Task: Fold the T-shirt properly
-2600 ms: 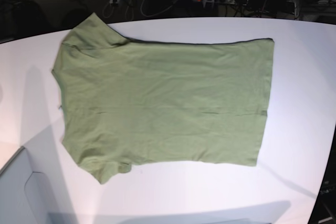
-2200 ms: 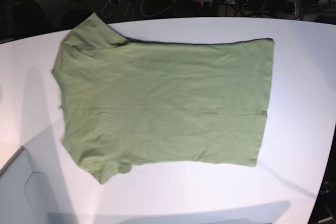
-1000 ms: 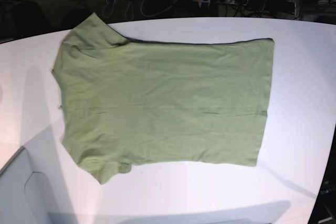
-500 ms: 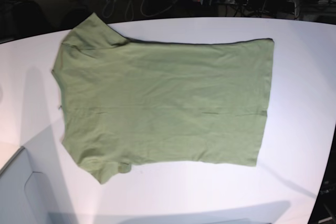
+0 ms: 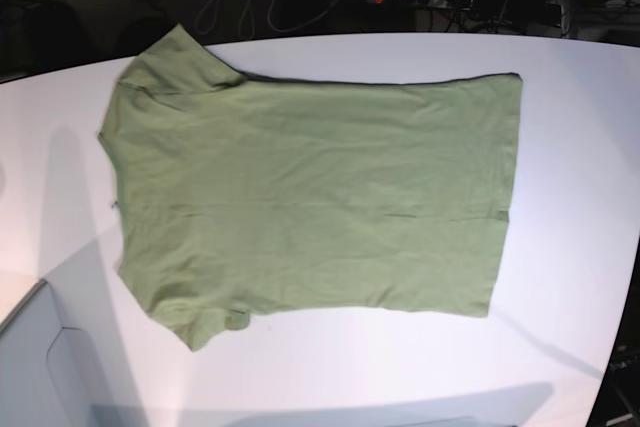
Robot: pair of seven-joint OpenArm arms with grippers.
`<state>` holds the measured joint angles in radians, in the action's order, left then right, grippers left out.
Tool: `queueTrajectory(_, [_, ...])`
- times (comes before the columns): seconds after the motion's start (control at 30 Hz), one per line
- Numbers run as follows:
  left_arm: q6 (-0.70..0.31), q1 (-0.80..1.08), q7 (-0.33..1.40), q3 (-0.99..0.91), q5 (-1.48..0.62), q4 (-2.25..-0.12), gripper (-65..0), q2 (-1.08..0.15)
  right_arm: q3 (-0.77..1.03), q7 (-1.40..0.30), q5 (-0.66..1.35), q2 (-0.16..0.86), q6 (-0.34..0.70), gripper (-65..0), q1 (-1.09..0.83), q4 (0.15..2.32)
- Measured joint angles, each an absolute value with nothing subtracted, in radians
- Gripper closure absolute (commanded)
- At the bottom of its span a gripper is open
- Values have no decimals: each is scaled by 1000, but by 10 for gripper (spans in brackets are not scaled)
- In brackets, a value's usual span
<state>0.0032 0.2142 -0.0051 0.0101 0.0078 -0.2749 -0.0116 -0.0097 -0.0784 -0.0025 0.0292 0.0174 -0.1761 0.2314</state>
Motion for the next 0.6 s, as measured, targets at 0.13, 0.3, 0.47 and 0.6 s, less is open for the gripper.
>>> queueTrajectory(0.13, [3, 235, -4, 10, 7, -286, 0, -12, -10, -79, -4, 36, 17, 0, -237, 336])
queueTrajectory(0.3, [2, 320, 3, 11, 7, -443, 0, -20, -10, -87, -4, 48, 17, 0, -325, 475])
queueTrajectory(0.47, [7, 467, -2, 3, -1, -659, 0, -49, -13, -86, -2, 62, 17, 0, -456, 663])
queueTrajectory(0.6, [1, 625, 10, 9, -2, -883, 0, -90, -15, -179, -2, 84, 15, 0, -601, 910])
